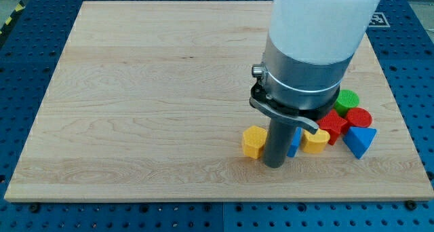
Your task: Slide blue cube towards top center
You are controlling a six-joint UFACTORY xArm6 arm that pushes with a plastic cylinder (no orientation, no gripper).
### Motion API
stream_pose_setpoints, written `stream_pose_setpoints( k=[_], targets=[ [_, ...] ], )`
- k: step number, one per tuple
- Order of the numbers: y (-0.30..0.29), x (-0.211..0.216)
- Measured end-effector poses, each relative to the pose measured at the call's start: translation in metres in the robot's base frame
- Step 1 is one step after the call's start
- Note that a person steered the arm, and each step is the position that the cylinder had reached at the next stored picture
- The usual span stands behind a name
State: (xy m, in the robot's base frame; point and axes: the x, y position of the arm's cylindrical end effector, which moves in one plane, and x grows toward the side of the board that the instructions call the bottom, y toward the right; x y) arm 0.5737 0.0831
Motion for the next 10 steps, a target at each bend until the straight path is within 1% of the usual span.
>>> stream_pose_setpoints(
  k=[1,2,5,7,8,9,10],
  targets=[
    [0.022,0.005],
    [0.029,-0.004],
    [0.017,-0.1],
    [-0.058,-0.11],
    [-0.077,-0.107],
    [-0.11,-0.122],
    [-0.136,-0.119]
  ],
)
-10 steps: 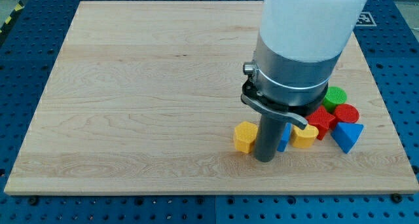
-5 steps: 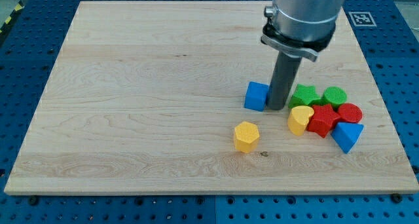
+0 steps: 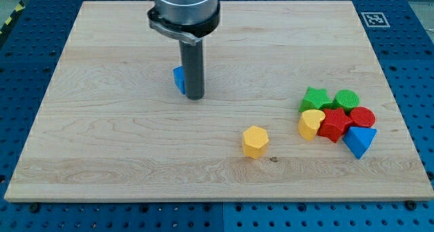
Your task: Slide blue cube towards top center
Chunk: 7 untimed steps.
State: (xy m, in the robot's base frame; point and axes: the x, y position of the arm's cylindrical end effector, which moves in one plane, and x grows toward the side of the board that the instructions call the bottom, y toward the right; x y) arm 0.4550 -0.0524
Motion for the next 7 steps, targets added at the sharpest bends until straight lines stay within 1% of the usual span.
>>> stream_pose_setpoints(
  k=[1,2,3,5,6,7],
  targets=[
    [-0.036,0.0],
    [-0.044,-0.017],
    [-0.037,-0.032],
    [0.021,-0.028],
    [0.046,-0.001],
    [0.066,-0.008]
  ],
)
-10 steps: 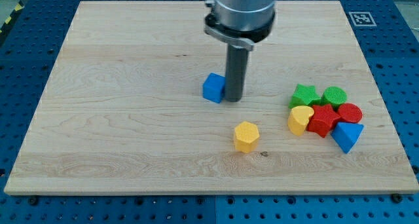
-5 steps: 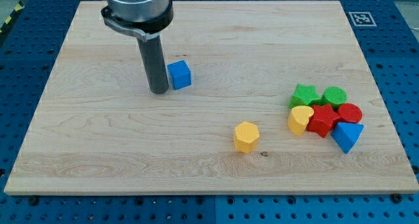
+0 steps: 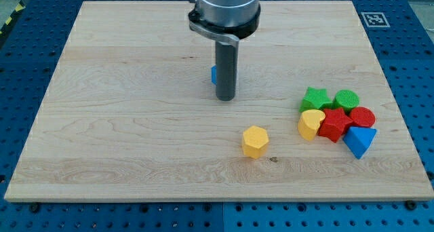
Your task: Slide blue cube towards top center
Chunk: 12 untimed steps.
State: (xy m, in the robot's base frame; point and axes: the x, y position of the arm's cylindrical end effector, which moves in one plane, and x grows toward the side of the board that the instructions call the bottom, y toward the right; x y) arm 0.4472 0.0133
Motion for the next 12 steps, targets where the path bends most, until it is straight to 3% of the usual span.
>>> stream_pose_setpoints(
  k=[3,5,7,12],
  targets=[
    [0.0,-0.09],
    [-0.016,-0.076],
    [-0.037,-0.094],
    [-0.023,-0.194]
  ],
)
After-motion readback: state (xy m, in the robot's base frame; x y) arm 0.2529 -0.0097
